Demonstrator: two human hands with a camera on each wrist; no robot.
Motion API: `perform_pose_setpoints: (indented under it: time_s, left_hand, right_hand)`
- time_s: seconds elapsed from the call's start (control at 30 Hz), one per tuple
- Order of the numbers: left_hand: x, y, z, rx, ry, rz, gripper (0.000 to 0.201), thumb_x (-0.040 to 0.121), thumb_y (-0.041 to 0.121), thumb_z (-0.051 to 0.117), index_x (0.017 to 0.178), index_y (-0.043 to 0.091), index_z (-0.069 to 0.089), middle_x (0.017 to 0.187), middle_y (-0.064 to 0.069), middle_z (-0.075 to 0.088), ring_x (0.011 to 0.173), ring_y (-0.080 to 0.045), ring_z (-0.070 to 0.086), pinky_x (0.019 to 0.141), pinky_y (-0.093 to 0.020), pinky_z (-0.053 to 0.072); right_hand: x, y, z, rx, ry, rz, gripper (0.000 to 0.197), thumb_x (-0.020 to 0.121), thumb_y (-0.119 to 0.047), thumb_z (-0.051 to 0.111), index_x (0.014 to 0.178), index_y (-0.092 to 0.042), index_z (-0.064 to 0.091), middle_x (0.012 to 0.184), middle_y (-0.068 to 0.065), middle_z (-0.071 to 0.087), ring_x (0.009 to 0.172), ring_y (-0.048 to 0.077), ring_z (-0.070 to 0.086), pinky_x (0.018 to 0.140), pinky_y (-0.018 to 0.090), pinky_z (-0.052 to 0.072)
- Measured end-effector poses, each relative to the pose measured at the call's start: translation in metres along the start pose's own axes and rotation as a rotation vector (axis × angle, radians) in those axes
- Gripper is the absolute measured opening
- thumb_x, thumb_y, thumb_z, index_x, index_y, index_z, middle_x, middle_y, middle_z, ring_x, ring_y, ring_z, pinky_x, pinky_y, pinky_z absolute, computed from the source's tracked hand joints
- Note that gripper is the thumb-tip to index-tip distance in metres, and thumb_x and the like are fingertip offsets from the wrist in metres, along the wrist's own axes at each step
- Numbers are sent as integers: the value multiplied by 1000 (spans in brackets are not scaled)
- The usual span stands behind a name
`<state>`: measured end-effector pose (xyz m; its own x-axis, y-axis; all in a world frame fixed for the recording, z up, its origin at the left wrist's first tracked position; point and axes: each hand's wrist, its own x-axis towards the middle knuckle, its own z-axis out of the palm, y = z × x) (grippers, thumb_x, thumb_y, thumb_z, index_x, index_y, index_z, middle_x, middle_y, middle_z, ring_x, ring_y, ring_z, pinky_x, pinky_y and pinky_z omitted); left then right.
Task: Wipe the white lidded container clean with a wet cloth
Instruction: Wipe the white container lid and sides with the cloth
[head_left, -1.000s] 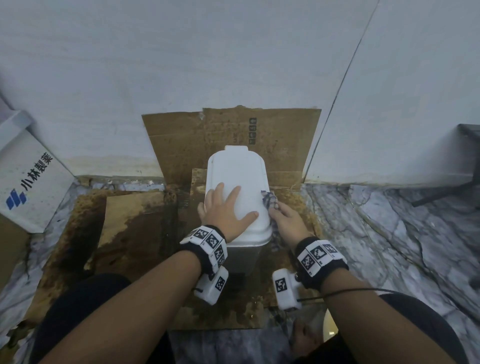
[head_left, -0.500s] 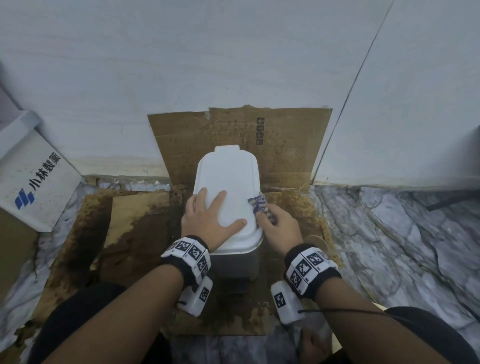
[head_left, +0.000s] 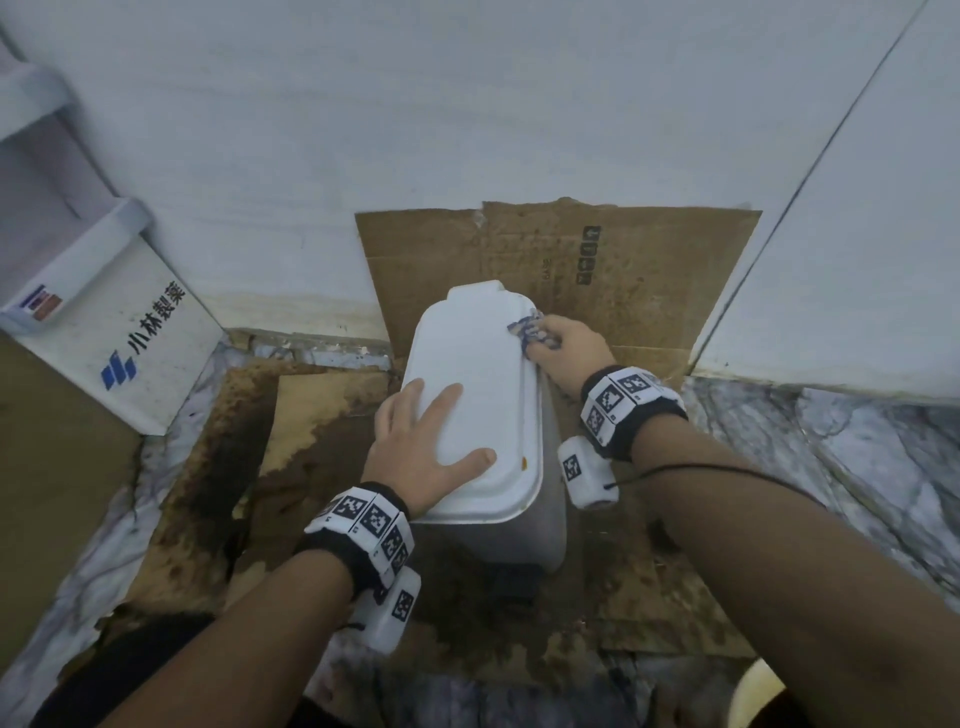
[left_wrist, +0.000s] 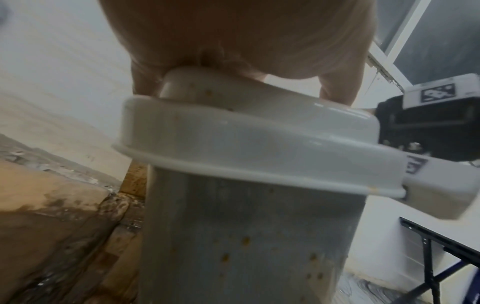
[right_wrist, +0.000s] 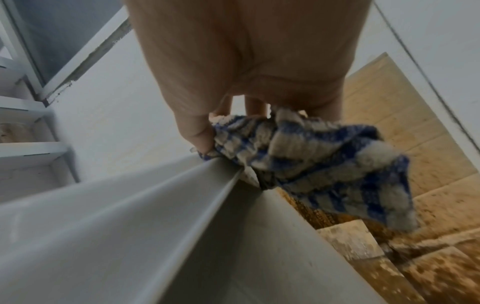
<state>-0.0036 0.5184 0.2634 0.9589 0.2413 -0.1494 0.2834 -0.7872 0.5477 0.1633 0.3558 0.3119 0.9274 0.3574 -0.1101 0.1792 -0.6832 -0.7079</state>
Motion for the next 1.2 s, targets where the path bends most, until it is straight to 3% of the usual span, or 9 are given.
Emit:
perform_pose_setpoints:
  time_s: [0.3, 0.43, 0.57, 0.7, 0.8, 0.9, 0.97, 1.07, 1.2]
  left_hand:
    - [-1, -30, -11, -78, 6, 14, 90, 65, 80, 41, 145, 49, 16, 158, 13, 0, 141, -13, -6, 113, -49, 21]
    - [0, -39, -10, -95, 10, 16, 92, 61, 83, 36, 145, 50, 15, 157, 15, -1, 142, -13, -6, 113, -50, 21]
    - [0, -43, -10, -112, 8, 12, 92, 61, 83, 37, 145, 51, 15, 157, 18, -2, 142, -11, -7, 113, -49, 22]
    - [2, -42, -9, -107, 10, 0, 93, 61, 83, 38, 144, 51, 14, 157, 18, -1, 141, -12, -6, 112, -50, 23]
    - [2, -42, -9, -98, 20, -8, 94, 59, 85, 36, 144, 52, 15, 156, 18, 0, 141, -13, -4, 112, -51, 23]
    - [2, -41, -9, -120, 27, -11, 94, 59, 85, 37, 144, 52, 17, 157, 17, 2, 142, -15, -2, 113, -52, 21]
    - [1, -39, -9, -137, 23, -18, 93, 60, 83, 42, 144, 51, 18, 157, 15, 2, 143, -17, -2, 113, -52, 20]
    - [1, -35, -10, -125, 22, -21, 89, 65, 77, 47, 145, 50, 19, 158, 13, 3, 143, -19, -1, 114, -51, 18]
    - [0, -29, -11, -136, 19, -30, 89, 65, 74, 48, 146, 48, 21, 159, 11, 4, 143, -20, -1, 115, -50, 17]
  right_hand:
    - [78, -34, 7, -148, -130, -19, 32, 93, -22, 52, 124, -22, 62, 115, 6, 67, 86, 23, 57, 72, 26, 40]
    - [96, -45, 13, -126, -185, -43, 32, 97, -21, 47, 125, -22, 62, 123, 4, 64, 102, 22, 59, 79, 25, 41]
    - [100, -48, 17, -6, -186, 9, 30, 98, -22, 46, 119, -18, 66, 113, 5, 64, 94, 19, 54, 76, 24, 41]
    - [89, -38, 20, 81, -139, 70, 36, 102, -30, 41, 124, -11, 62, 127, 10, 60, 114, 26, 54, 83, 26, 39]
    - [70, -27, 25, 217, -47, 88, 34, 102, -28, 42, 124, -12, 62, 113, 2, 61, 112, 21, 55, 85, 23, 36]
    - [50, -14, 35, 267, 5, 62, 34, 97, -28, 49, 128, -20, 61, 122, 1, 67, 111, 25, 61, 99, 38, 47]
    - [36, -7, 40, 274, 4, 57, 35, 93, -36, 51, 126, -30, 61, 111, 2, 72, 98, 32, 67, 91, 47, 54]
    - [9, -8, 44, 223, 4, 28, 37, 93, -35, 51, 129, -32, 60, 114, 0, 70, 92, 20, 66, 84, 30, 52]
    - [-29, -11, 48, 145, 51, -36, 36, 94, -27, 51, 128, -31, 60, 133, -3, 60, 114, 19, 58, 99, 31, 45]
